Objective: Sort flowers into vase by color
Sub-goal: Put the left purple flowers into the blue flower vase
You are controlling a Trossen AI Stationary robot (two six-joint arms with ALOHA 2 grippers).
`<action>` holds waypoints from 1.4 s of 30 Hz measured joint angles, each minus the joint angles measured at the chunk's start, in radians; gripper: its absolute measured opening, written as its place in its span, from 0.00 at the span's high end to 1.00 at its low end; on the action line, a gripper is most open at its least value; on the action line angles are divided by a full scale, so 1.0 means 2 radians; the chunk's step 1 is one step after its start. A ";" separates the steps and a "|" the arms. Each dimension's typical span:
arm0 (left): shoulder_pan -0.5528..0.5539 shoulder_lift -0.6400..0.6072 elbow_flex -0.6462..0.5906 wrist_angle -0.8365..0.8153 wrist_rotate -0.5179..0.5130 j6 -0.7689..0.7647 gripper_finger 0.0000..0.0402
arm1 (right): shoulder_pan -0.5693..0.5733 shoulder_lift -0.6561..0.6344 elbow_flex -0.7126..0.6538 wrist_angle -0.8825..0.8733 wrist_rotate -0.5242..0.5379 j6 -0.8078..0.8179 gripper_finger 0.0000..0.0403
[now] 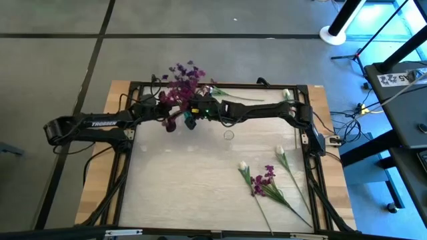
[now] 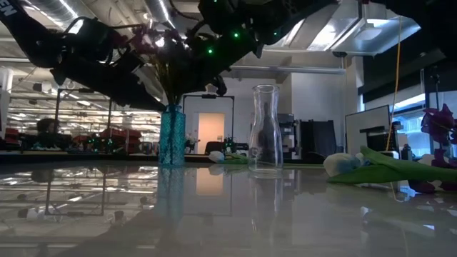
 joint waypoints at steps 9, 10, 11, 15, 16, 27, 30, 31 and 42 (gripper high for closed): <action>-0.020 -0.075 0.000 -0.059 -0.029 0.002 0.53 | 0.000 -0.001 -0.001 -0.008 -0.007 -0.017 0.77; -0.025 -0.082 0.000 -0.068 -0.033 0.001 0.53 | 0.000 -0.001 -0.001 -0.007 -0.007 -0.019 0.73; -0.029 -0.088 0.000 -0.075 -0.036 0.000 0.53 | 0.000 -0.003 -0.001 -0.008 -0.008 -0.025 0.69; -0.047 -0.098 0.000 -0.101 -0.046 -0.011 0.53 | 0.000 -0.013 -0.002 -0.020 -0.016 -0.041 0.59; -0.051 -0.098 0.000 -0.107 -0.047 -0.014 0.53 | 0.000 -0.016 -0.002 -0.024 -0.020 -0.041 0.57; -0.111 -0.098 0.000 -0.121 -0.105 -0.037 0.53 | 0.009 -0.065 -0.002 -0.070 -0.019 -0.081 0.50; -0.135 -0.098 0.000 -0.122 -0.122 -0.044 0.53 | 0.018 -0.082 -0.001 -0.096 -0.015 -0.090 0.50; -0.145 -0.098 0.000 -0.122 -0.127 -0.048 0.53 | 0.022 -0.087 -0.001 -0.107 -0.012 -0.095 0.50; -0.297 -0.142 0.000 -0.179 -0.141 -0.129 0.53 | 0.109 -0.152 -0.001 -0.232 0.085 -0.133 0.50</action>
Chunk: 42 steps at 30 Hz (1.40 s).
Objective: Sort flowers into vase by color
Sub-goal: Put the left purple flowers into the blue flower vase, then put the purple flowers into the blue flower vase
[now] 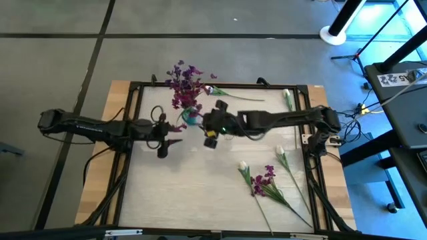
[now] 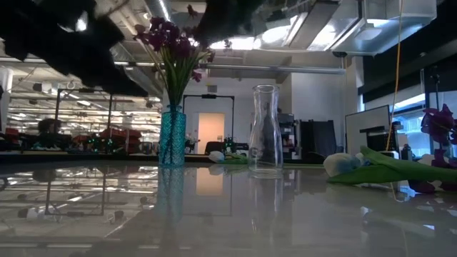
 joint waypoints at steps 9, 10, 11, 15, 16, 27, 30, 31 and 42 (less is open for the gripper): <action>-0.143 -0.064 0.000 0.003 0.000 -0.041 0.53 | 0.106 -0.050 0.000 -0.275 0.006 0.164 0.50; -0.155 -0.065 0.000 0.008 0.000 -0.041 0.53 | 0.119 -0.051 0.000 -0.321 -0.005 0.211 0.50; -0.165 -0.064 0.000 0.014 0.000 -0.038 0.53 | 0.132 -0.051 0.000 -0.368 -0.019 0.261 0.50; -0.193 -0.064 0.000 0.050 0.000 -0.010 0.53 | 0.190 -0.046 -0.030 -0.461 -0.078 0.440 0.50; -0.197 -0.064 0.000 0.055 0.000 -0.003 0.53 | 0.203 -0.046 -0.044 -0.465 -0.100 0.477 0.50; -0.215 -0.063 0.000 0.061 -0.001 0.000 0.53 | 0.262 -0.045 -0.227 -0.294 -0.343 0.669 0.47; -0.215 -0.063 0.000 0.066 -0.001 0.002 0.53 | 0.264 -0.045 -0.258 -0.261 -0.343 0.654 0.42; -0.215 -0.063 0.000 0.069 -0.001 0.002 0.53 | 0.265 -0.045 -0.267 -0.258 -0.343 0.648 0.40; -0.212 -0.063 0.000 0.111 -0.001 0.056 0.53 | 0.271 -0.048 -0.368 -0.136 -0.398 0.612 0.27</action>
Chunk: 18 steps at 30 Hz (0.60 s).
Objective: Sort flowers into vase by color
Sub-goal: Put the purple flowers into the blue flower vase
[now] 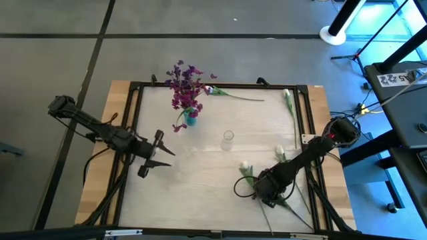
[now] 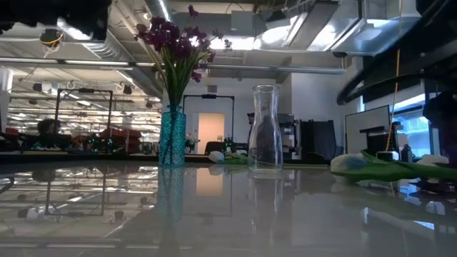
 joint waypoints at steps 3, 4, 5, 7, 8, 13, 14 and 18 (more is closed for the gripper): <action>0.009 0.000 0.000 0.044 -0.001 0.061 0.53 | 0.000 0.001 0.002 -0.011 0.005 -0.008 0.39; 0.013 0.000 0.000 0.054 0.000 0.075 0.53 | 0.000 0.002 0.004 -0.018 0.007 -0.009 0.45; 0.017 0.000 0.000 0.063 -0.001 0.087 0.53 | 0.000 0.002 0.006 -0.025 0.010 -0.010 0.51; 0.026 0.000 0.000 0.077 -0.001 0.106 0.53 | 0.004 0.000 0.010 -0.030 0.027 -0.011 0.66; 0.031 0.000 0.000 0.081 -0.001 0.114 0.53 | 0.007 -0.004 0.015 -0.026 0.043 -0.013 0.73; 0.054 0.000 0.000 0.083 -0.002 0.126 0.53 | 0.016 -0.069 0.034 -0.023 0.132 -0.023 0.95; 0.057 0.000 0.000 0.083 -0.001 0.124 0.53 | 0.016 -0.088 0.036 -0.025 0.156 -0.022 0.93; 0.057 0.000 0.000 0.062 -0.001 0.118 0.53 | 0.009 -0.175 0.052 -0.024 0.300 -0.066 0.89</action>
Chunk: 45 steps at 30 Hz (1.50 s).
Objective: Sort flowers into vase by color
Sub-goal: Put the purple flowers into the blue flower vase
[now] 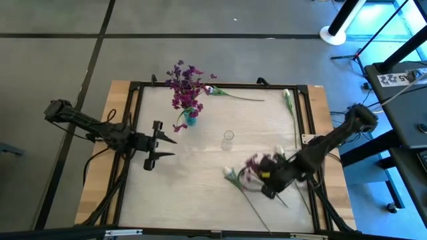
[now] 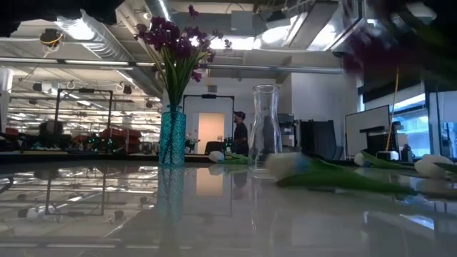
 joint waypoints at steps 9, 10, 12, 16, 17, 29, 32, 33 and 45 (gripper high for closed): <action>-0.023 -0.015 0.000 -0.056 -0.085 -0.039 0.53 | -0.087 -0.136 0.040 0.071 0.111 -0.258 0.95; -0.024 -0.017 0.000 -0.075 -0.096 -0.050 0.53 | -0.099 -0.142 0.041 0.102 0.111 -0.299 0.95; -0.022 -0.018 0.000 -0.105 -0.121 -0.082 0.53 | -0.128 -0.147 0.041 0.161 0.102 -0.388 0.96; -0.018 -0.018 0.000 -0.157 -0.188 -0.161 0.53 | -0.204 -0.146 0.041 0.247 0.072 -0.532 0.98; -0.015 -0.018 0.000 -0.168 -0.213 -0.179 0.53 | -0.231 -0.144 0.041 0.271 0.068 -0.552 0.98; 0.059 -0.015 0.000 -0.259 -0.270 -0.331 0.53 | -0.481 -0.075 0.036 0.474 -0.090 -0.649 0.99; 0.075 -0.004 -0.001 -0.255 -0.270 -0.332 0.53 | -0.504 -0.023 0.036 0.526 -0.096 -0.647 0.99; 0.078 0.001 -0.004 -0.244 -0.270 -0.333 0.53 | -0.512 -0.004 0.036 0.546 -0.098 -0.642 0.99; 0.053 0.038 -0.106 -0.051 -0.283 -0.339 0.53 | -0.554 0.097 0.036 0.665 -0.103 -0.613 0.98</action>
